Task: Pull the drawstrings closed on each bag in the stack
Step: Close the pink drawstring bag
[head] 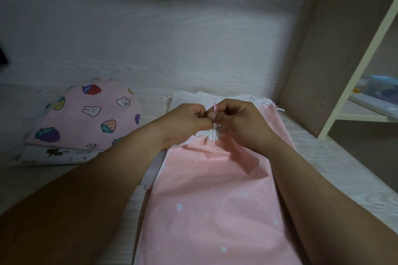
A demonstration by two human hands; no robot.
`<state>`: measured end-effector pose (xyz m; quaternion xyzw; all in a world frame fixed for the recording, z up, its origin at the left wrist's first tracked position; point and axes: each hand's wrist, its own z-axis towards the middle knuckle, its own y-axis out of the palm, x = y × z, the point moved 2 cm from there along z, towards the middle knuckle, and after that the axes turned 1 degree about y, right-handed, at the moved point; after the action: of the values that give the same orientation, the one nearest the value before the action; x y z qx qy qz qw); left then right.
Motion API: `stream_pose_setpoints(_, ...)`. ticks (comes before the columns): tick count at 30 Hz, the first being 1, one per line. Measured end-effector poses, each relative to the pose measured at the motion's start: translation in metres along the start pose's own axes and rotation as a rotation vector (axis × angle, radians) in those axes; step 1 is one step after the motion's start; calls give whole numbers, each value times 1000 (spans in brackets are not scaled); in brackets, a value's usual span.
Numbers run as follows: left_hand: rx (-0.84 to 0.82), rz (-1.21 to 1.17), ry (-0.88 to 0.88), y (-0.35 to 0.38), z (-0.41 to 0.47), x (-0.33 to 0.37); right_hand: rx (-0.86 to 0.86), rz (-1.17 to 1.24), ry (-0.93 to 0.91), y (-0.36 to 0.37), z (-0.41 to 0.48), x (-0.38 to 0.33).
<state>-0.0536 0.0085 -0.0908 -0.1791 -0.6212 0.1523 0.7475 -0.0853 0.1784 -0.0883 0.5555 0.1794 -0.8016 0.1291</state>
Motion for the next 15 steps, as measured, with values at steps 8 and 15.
stream_pose_setpoints(8,-73,-94,36,0,0,-4,8,9,-8,-1,0,-1)
stream_pose_setpoints(15,-143,-316,-4,-8,-3,-6,-18,69,22,-5,0,-4)
